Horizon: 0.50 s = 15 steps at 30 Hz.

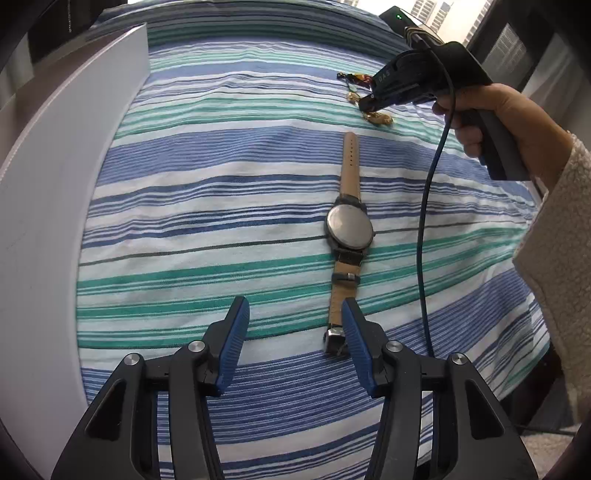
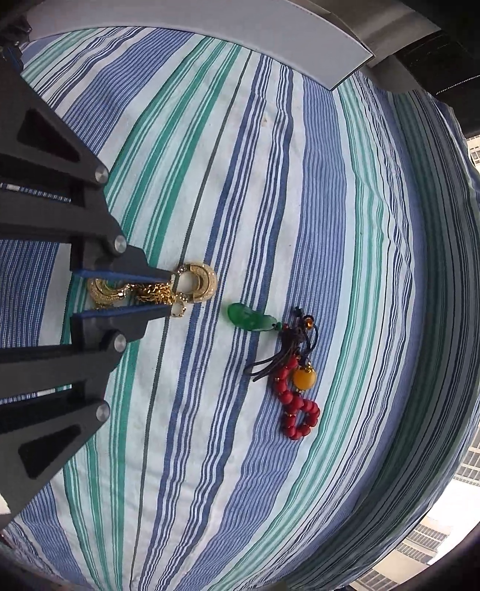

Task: Organize jewelry
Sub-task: 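Grasp the watch by its face with the left tool while the right tool grasps the gold chain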

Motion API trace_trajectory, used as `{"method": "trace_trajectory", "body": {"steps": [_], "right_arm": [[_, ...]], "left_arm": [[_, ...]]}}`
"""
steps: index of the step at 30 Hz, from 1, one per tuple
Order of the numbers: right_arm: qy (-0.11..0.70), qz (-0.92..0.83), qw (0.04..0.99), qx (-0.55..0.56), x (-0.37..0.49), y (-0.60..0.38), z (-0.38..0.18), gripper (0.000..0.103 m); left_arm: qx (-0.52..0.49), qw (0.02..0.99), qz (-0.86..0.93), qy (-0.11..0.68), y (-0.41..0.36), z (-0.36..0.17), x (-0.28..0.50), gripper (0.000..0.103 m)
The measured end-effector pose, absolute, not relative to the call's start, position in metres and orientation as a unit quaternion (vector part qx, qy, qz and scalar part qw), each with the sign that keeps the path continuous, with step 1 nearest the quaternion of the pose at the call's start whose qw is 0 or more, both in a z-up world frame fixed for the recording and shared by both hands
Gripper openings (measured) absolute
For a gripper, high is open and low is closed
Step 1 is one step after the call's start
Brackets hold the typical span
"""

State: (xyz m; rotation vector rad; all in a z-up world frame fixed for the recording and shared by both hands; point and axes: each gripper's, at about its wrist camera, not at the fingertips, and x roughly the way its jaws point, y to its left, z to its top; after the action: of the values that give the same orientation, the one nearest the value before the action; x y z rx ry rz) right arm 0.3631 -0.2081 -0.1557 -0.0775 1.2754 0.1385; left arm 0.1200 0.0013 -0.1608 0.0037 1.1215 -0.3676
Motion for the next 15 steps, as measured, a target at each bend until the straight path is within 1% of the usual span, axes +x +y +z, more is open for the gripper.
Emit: {"method": "trace_trajectory", "body": {"steps": [6,10,15], "right_arm": [[0.561,0.087,0.823,0.025,0.34,-0.233,-0.129,0.01],[0.538,0.104,0.835,0.038,0.314,-0.249,-0.103,0.01],[0.51,0.115,0.851,0.052,0.279,-0.265,-0.071,0.01]], "left_arm": [[0.008,0.833,-0.159,0.53,0.004,-0.159,0.124,0.054],[0.019,0.83,-0.162,0.533,-0.001,-0.159,0.131,0.056],[0.047,0.819,-0.196,0.538,-0.028,-0.157,0.143,0.059]]}}
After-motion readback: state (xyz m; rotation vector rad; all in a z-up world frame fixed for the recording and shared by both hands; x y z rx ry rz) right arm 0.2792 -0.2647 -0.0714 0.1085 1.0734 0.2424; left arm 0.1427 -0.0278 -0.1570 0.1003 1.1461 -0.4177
